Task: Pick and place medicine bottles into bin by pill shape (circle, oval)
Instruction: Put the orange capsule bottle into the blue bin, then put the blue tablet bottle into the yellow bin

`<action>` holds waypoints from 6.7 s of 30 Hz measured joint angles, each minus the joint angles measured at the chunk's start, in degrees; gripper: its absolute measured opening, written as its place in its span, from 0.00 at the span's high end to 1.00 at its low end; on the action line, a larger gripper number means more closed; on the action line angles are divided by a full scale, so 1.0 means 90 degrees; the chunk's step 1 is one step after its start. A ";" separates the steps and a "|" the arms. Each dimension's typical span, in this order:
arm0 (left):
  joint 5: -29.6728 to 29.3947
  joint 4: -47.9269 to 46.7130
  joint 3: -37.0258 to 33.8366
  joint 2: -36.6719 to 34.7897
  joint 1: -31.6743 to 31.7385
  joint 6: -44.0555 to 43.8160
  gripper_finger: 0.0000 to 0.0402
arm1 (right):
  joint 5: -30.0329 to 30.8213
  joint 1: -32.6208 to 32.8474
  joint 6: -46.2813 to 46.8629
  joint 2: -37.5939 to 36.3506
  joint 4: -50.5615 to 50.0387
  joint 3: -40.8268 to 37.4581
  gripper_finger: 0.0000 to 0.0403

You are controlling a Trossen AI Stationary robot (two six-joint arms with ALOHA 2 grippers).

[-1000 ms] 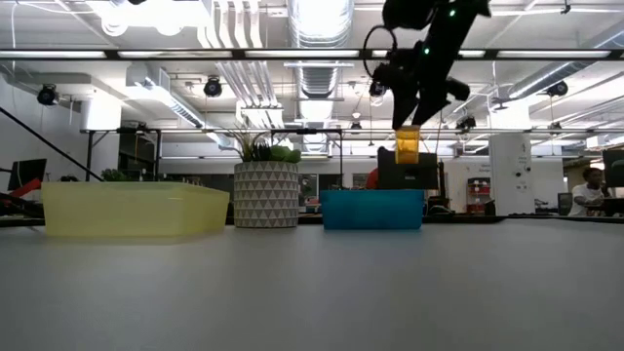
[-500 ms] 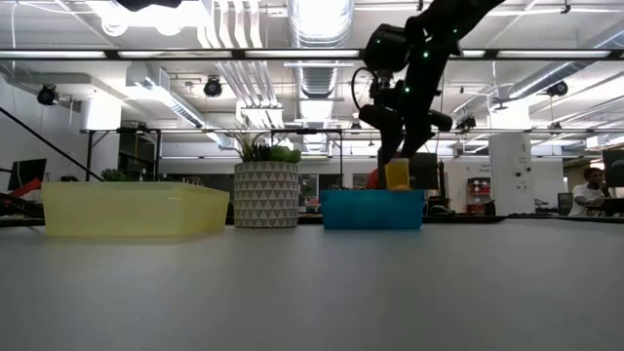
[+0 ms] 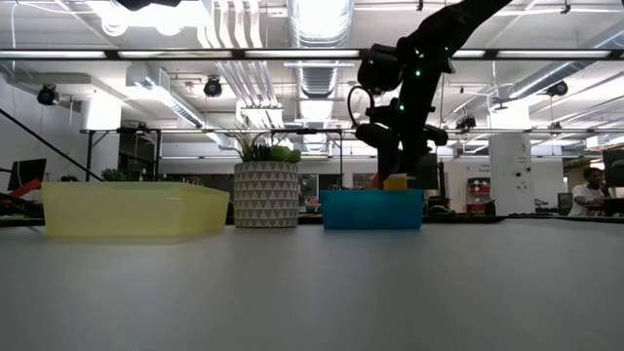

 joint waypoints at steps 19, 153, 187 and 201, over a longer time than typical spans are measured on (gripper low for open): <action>-0.0148 -0.0003 -0.0005 -0.0009 -0.0002 0.0029 0.51 | -0.0039 -0.0002 -0.0002 0.0384 0.0070 -0.0007 0.35; -0.0520 0.0007 -0.0202 0.0008 -0.0005 0.0485 0.51 | -0.3036 0.6021 0.7458 -0.2526 -0.3215 -0.2842 0.75; -0.0838 0.2715 -0.2139 0.0106 0.0288 0.0831 0.51 | -0.0801 0.3498 0.0008 0.0658 0.0213 0.1357 0.72; -0.0835 0.3224 -0.2701 0.0274 0.1102 0.0837 0.51 | -0.0998 0.3305 -0.1693 0.2040 0.0166 0.3475 0.72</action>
